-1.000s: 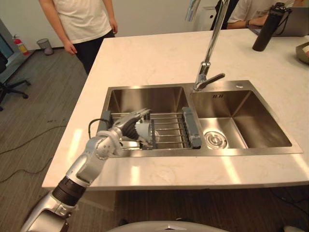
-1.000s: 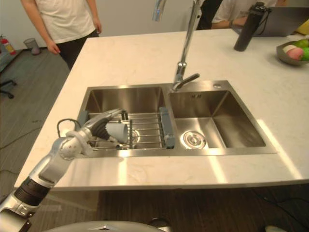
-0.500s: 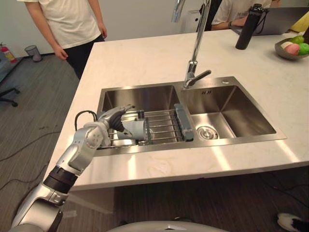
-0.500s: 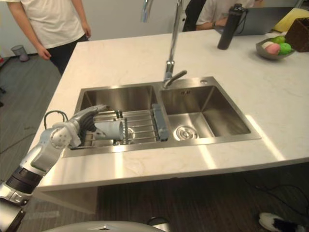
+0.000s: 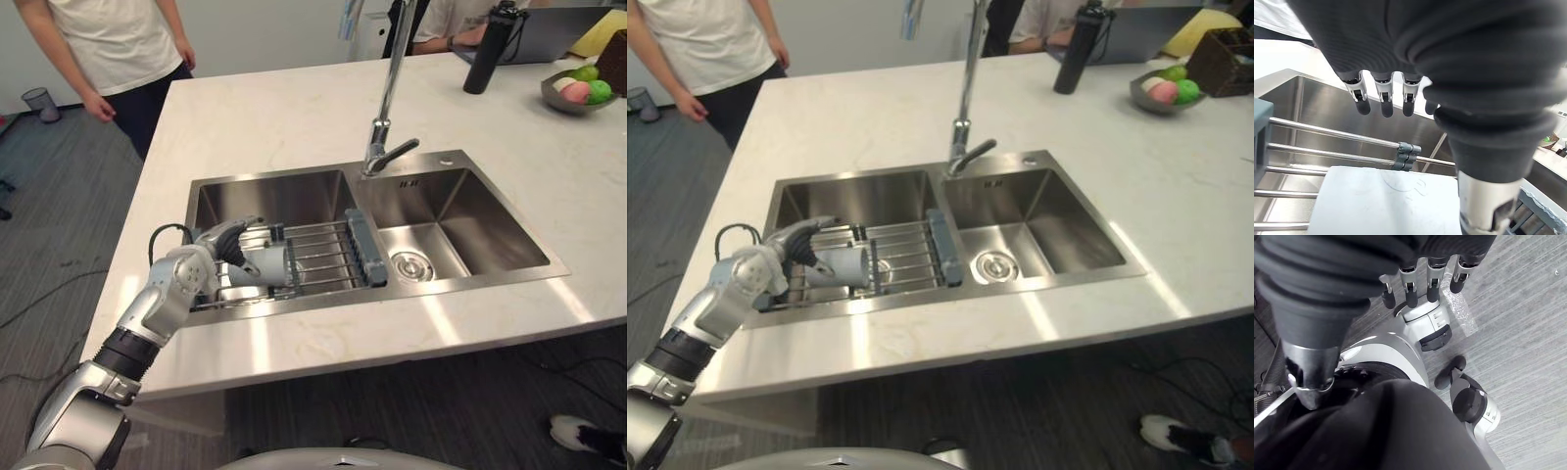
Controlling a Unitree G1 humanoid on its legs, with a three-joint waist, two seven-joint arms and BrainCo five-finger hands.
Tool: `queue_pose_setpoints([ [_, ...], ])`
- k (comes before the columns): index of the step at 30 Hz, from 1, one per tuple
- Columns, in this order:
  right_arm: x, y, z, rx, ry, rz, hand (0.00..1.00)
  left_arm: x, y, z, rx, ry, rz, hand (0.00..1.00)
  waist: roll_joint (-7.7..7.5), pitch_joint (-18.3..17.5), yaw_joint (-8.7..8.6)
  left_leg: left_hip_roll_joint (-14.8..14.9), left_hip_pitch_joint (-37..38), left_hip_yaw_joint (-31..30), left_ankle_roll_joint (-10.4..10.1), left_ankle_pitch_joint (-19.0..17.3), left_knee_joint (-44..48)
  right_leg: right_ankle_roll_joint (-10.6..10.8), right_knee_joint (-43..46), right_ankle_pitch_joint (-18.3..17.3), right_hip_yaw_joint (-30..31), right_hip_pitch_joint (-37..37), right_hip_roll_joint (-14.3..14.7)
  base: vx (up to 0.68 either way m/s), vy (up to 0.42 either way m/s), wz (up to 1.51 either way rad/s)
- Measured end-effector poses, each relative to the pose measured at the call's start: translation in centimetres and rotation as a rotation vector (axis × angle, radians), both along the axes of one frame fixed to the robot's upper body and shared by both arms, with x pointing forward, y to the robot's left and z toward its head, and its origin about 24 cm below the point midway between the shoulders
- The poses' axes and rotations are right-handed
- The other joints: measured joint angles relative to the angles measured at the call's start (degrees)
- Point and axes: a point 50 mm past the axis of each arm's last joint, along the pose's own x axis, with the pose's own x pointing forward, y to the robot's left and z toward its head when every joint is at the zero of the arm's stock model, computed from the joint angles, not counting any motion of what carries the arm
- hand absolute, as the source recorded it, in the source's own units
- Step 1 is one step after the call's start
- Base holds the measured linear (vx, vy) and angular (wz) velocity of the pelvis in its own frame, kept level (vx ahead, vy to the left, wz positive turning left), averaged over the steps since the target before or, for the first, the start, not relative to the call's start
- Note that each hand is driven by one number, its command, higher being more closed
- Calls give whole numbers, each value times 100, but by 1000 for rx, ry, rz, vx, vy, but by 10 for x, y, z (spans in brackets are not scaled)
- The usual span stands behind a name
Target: Walk over to the sink, pick up the cup, carry it to the dishwasher, place the cup inside the dishwasher, then close the dishwasher door
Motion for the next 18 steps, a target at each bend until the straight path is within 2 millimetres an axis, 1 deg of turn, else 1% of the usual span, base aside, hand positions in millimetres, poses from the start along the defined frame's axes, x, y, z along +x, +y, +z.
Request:
queue_pose_setpoints([
  [5,0,2,0,4,2,16,0,2,0,-7,1,29,11,0,-13,8,-40,-9,-6,5,16,-11,0,2,-7,-1,32,-21,-18,-8,2,-3],
  [14,0,1,0,0,-5,10,0,1,-1,-23,52,79,17,0,-13,13,-54,-18,-23,16,-3,-63,0,13,-50,-8,35,-20,-19,17,-2,0],
  [18,2,1,0,-1,-10,7,0,1,4,-34,62,122,48,0,-6,19,-74,-18,-25,46,-22,-81,0,19,-75,-12,64,-27,-2,32,-8,-4],
])
